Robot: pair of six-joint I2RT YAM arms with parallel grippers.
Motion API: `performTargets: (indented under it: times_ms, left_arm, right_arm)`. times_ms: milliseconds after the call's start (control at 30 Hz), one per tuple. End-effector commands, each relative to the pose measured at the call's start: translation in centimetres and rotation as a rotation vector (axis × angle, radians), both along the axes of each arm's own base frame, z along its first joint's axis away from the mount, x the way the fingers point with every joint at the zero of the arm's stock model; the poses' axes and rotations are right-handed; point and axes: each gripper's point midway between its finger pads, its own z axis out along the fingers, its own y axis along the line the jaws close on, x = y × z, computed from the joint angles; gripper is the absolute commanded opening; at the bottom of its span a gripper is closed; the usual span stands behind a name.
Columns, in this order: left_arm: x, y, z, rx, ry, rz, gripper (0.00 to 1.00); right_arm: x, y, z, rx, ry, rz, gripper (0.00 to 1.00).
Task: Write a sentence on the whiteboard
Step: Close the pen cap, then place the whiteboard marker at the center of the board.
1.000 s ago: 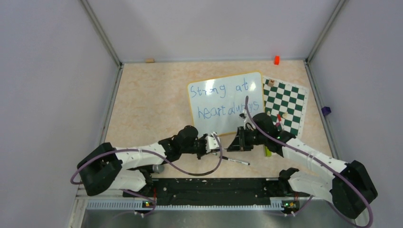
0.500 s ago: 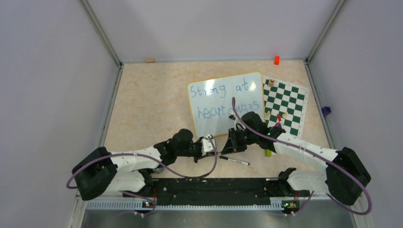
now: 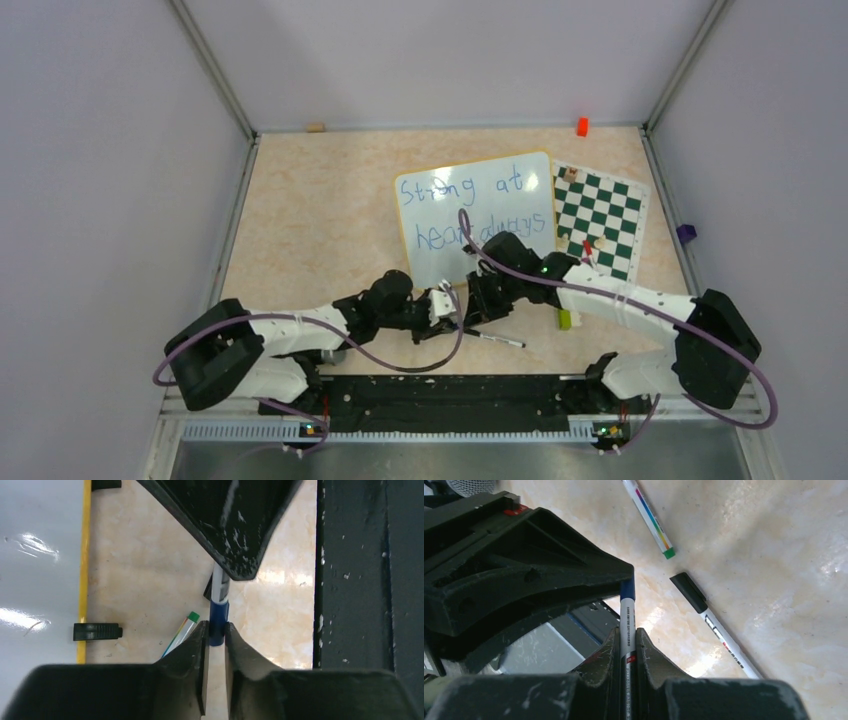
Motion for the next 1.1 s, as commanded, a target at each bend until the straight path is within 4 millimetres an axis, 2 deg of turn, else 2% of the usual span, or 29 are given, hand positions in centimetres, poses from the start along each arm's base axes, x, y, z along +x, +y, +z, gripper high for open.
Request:
performTargets:
  times_ms: [0, 100, 267, 400, 600, 733, 800, 900, 967, 1067]
  left_arm:
    - [1.1, -4.9, 9.9, -0.294, -0.146, -0.069, 0.28]
    - [2.0, -4.3, 9.9, -0.282, -0.157, -0.001, 0.3]
    - [3.4, -2.8, 10.2, -0.286, -0.186, 0.127, 0.3]
    - [4.3, -1.7, 10.4, -0.287, -0.205, 0.202, 0.3]
    - [6.2, -0.3, 10.1, -0.255, -0.202, 0.316, 0.34]
    - [7.0, 0.8, 10.7, -0.285, -0.199, 0.374, 0.36]
    - [7.9, 1.8, 10.9, -0.299, -0.195, 0.439, 0.42]
    - [10.2, 4.0, 11.0, -0.299, -0.202, 0.627, 0.57]
    - [11.4, 5.5, 11.1, -0.294, -0.204, 0.734, 0.64]
    - [12.6, 7.5, 11.4, -0.296, -0.193, 0.845, 0.69]
  right_arm:
    - [3.1, 1.8, 4.5, 0.049, -0.2, -0.016, 0.0]
    - [4.0, 0.2, 5.3, 0.011, -0.263, -0.068, 0.0]
    - [5.8, -2.3, 5.0, 0.055, -0.263, -0.194, 0.0]
    - [6.6, -2.3, 5.5, 0.175, -0.269, -0.241, 0.0]
    - [7.2, -1.7, 4.0, 0.197, -0.24, -0.263, 0.22]
    - [7.1, -2.2, 3.2, 0.185, -0.232, -0.286, 0.42]
    - [7.2, -3.1, 2.7, 0.158, -0.233, -0.31, 0.5]
    - [7.7, -5.0, 2.5, 0.096, -0.261, -0.359, 0.69]
    - [8.6, -6.4, 3.3, 0.057, -0.31, -0.406, 0.72]
    - [10.0, -9.2, 4.8, -0.004, -0.389, -0.496, 0.72]
